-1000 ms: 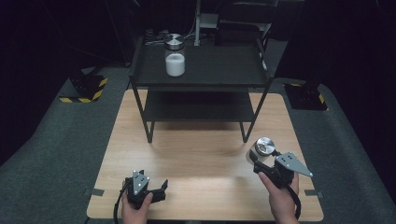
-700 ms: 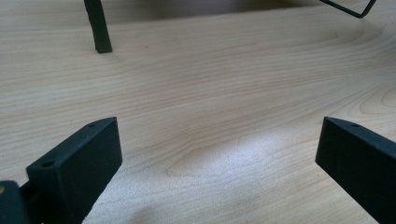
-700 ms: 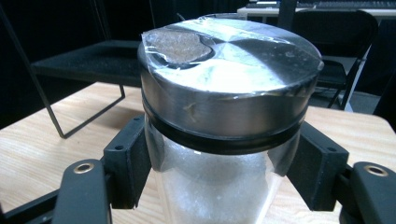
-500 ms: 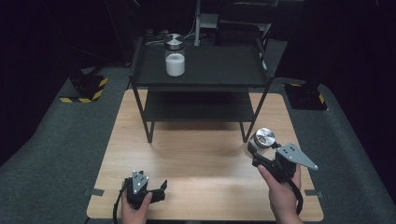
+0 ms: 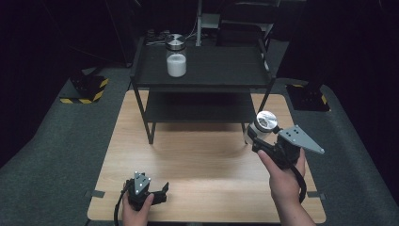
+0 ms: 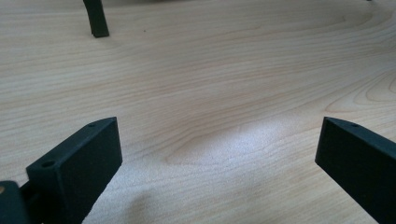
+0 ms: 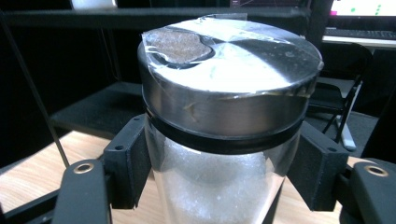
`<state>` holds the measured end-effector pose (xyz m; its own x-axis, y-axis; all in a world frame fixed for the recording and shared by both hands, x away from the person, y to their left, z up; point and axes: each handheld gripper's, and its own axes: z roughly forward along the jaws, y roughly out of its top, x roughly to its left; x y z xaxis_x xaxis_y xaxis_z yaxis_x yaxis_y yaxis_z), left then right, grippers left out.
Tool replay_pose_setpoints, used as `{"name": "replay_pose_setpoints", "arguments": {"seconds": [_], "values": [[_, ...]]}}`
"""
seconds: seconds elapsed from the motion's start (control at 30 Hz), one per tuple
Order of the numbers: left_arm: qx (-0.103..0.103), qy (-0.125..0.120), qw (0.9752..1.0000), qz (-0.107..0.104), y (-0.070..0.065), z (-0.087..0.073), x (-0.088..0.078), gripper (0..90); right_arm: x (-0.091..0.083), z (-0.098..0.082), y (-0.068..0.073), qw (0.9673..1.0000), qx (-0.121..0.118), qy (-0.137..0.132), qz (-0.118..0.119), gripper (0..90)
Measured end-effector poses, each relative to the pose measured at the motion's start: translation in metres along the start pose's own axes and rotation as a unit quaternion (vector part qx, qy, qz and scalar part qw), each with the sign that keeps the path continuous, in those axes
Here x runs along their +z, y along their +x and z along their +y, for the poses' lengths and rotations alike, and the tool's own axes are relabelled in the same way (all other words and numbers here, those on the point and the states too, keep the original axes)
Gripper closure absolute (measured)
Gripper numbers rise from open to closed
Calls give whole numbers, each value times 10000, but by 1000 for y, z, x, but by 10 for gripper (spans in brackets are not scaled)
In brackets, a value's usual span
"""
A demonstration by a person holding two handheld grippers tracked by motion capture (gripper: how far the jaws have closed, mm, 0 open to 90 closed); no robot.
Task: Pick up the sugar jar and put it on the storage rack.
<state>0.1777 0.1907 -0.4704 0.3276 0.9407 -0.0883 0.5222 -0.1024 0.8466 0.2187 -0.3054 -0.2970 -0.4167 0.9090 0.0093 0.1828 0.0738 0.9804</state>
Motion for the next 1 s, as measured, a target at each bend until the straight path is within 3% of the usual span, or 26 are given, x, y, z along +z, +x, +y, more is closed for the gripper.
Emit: {"name": "replay_pose_setpoints", "arguments": {"seconds": [0.17,0.57,1.0], "values": [[12,7,10000,12,-1,0,0,7,6,15,3,10000,46,-79,8,309],[318,118,9994,94,-8,4,1,7,20,55,10,9997,-24,-236,-9,309],[256,207,9994,126,-9,7,3,8,40,90,7,9994,-29,-309,-169,309]]}}
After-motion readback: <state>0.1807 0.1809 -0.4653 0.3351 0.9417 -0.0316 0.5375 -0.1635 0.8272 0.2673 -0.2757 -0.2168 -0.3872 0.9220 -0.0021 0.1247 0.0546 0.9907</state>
